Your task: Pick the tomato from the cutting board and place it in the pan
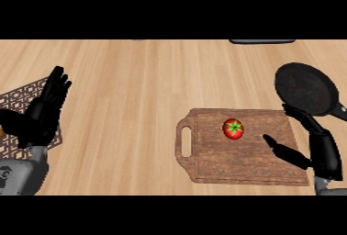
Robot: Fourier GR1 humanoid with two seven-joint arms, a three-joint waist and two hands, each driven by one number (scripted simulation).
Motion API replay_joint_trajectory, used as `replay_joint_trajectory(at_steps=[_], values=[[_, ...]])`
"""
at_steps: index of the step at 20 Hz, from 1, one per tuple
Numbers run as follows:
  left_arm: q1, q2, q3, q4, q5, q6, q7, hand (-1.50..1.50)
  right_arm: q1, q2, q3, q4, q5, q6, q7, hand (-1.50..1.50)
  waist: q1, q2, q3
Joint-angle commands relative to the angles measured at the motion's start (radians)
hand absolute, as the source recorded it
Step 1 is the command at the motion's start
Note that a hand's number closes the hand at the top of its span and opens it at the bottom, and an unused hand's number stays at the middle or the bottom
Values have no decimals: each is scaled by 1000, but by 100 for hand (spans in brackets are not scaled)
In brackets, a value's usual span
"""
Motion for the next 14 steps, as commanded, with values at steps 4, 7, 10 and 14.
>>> replay_joint_trajectory(at_steps=[4, 7, 10, 14], values=[[3, -44, -12, 0, -20, 29, 32, 0, 270, -177, -2, -406, 125, -39, 178, -150, -4, -5, -3], [13, -46, -8, 14, -27, 26, 5, 0, 265, -333, -19, -488, 156, 73, 345, -150, 0, -4, -5], [-12, -61, -19, 29, -47, 40, 6, 0, 260, -447, -36, -593, 151, 180, 532, -150, 2, -1, -6], [-5, -52, -7, 16, -29, -13, 13, 0, 129, -499, -108, -679, 71, 273, 784, -150, 30, 2, -2]])
